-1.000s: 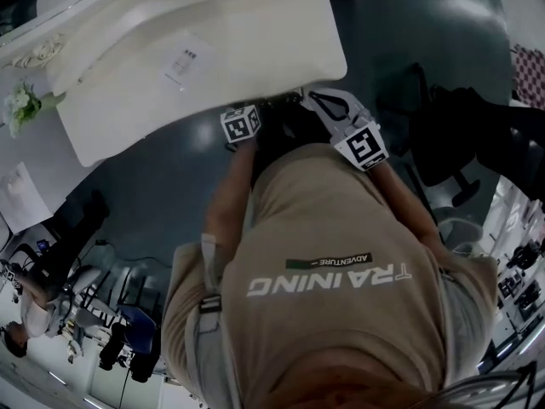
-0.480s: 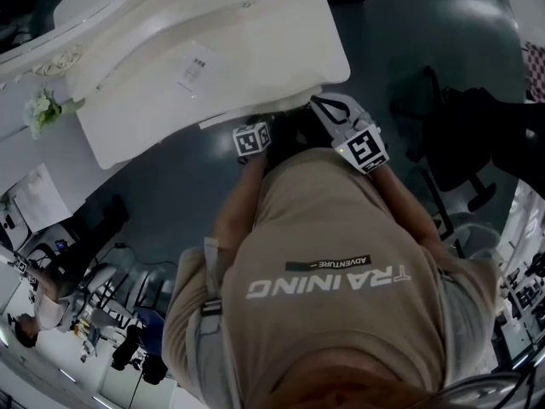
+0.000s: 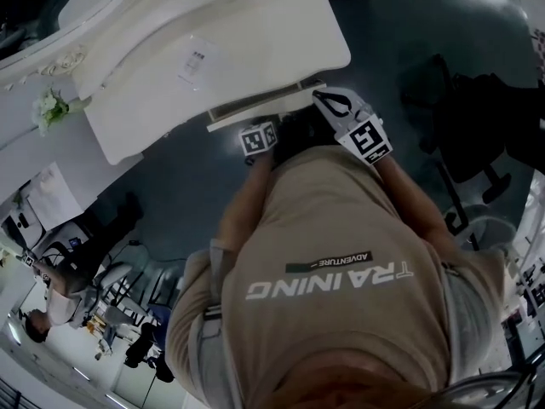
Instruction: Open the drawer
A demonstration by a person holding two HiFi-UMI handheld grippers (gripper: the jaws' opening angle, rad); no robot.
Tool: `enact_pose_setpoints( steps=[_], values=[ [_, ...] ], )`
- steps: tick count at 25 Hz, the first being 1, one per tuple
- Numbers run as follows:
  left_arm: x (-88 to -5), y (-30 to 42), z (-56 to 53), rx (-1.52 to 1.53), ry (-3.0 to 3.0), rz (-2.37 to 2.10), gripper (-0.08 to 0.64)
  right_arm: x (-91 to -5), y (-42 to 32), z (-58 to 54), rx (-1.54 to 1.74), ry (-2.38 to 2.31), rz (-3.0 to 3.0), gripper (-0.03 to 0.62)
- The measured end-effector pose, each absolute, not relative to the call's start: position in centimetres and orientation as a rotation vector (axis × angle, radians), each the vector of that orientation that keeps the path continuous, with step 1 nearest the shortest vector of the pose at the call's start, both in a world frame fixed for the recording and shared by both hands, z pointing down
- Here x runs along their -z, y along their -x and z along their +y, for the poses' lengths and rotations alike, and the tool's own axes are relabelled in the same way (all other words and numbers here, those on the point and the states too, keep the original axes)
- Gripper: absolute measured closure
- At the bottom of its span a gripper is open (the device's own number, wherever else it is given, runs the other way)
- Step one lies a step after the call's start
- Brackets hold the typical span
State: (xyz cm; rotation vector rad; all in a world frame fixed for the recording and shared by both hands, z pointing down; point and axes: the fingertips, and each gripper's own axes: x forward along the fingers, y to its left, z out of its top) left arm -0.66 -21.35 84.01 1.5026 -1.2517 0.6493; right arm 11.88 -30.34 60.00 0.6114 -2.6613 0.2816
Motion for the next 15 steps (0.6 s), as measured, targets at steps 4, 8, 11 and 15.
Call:
enact_pose_setpoints(
  steps=[4,8,11,15],
  values=[
    [-84.0,-0.2,-20.0,-0.643,-1.551,-1.21,0.428,-60.0,-12.2,-28.2,-0.289,-0.66,-2.613,0.589],
    [-83.7,0.0,-18.2,-0.615,-1.589,-1.187,0.428,-59.1,-11.8,-25.2,-0.334,-0.763,-2.592,0.589],
    [-83.5,0.0,-16.6,-0.595,-1.601,-1.185,0.426,-58.7,-11.9,-22.0,-0.333,-0.801,-2.562,0.589],
    [-83.4,0.1,-15.0,-0.6,-1.608,-1.177,0.426,-59.2,-13.1,-19.0,-0.399,-0.899,-2.521,0.589]
  ],
)
